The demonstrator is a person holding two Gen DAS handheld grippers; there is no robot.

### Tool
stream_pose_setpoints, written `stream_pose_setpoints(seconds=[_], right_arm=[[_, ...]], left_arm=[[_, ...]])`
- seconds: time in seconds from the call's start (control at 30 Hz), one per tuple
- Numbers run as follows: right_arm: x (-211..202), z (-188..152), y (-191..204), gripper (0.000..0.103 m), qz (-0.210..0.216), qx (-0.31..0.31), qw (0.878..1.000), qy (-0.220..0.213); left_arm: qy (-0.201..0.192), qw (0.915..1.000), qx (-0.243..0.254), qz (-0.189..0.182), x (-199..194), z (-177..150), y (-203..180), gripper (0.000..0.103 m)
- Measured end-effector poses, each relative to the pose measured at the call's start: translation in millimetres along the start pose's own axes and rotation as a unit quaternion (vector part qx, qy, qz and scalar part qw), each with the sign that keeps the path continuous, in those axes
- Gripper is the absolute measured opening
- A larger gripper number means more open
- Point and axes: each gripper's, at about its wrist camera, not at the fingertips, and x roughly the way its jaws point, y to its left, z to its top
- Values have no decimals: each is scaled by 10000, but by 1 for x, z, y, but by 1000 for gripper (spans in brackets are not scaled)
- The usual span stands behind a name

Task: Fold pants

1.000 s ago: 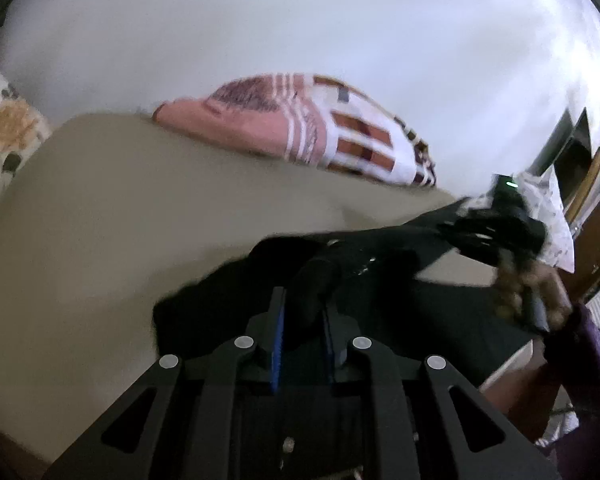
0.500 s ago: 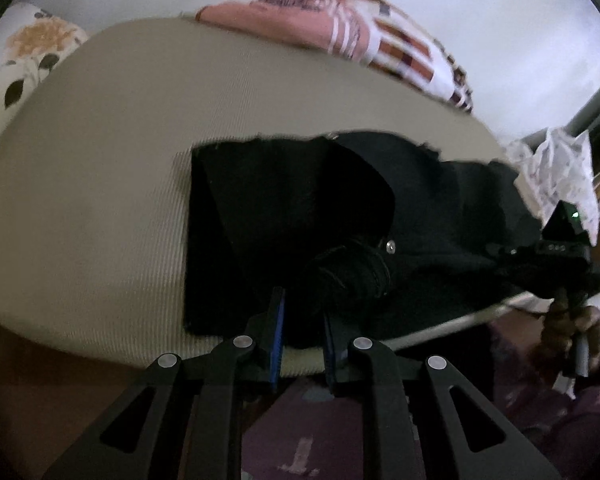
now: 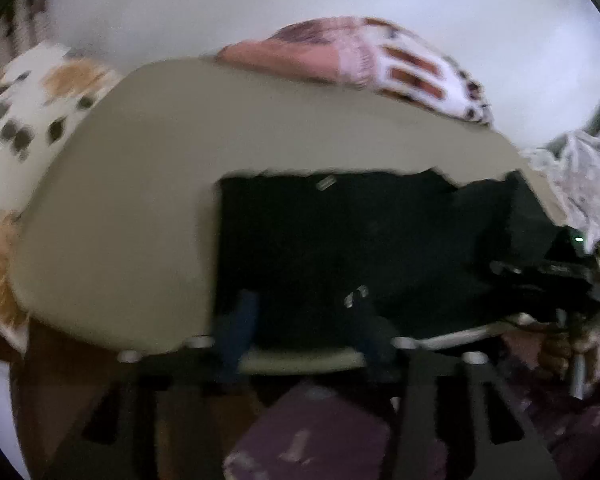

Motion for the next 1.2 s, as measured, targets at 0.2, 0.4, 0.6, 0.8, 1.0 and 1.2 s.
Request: stream_pose_setpoints(seconds=[0.2,0.4,0.6,0.8,1.0,1.2], right_arm=[[-50,43,-21,21,45,-68,9947,-1029],[-116,112,-60,21,311,222,9755,-2165],[-166,173,-92,9,-53,454,9592,-2792],[-204,177,-86,5,-331,177,9510,-3070],[-255,108,-61,4,-806,-245,9406,-3288],[-253,54,-154,4,-934,863,9546,-2694]], left_arm=[[567,9980,9,-286,57,2,-20,61],[761,9969,-177,-103,73,-6,-8,61],[849,9963,-53,86,77,-10,-13,61],[879,9960,14,137,80,-10,-15,61],[938,9955,41,137,79,-9,-18,61],[969,9945,286,293,83,-12,-25,62]])
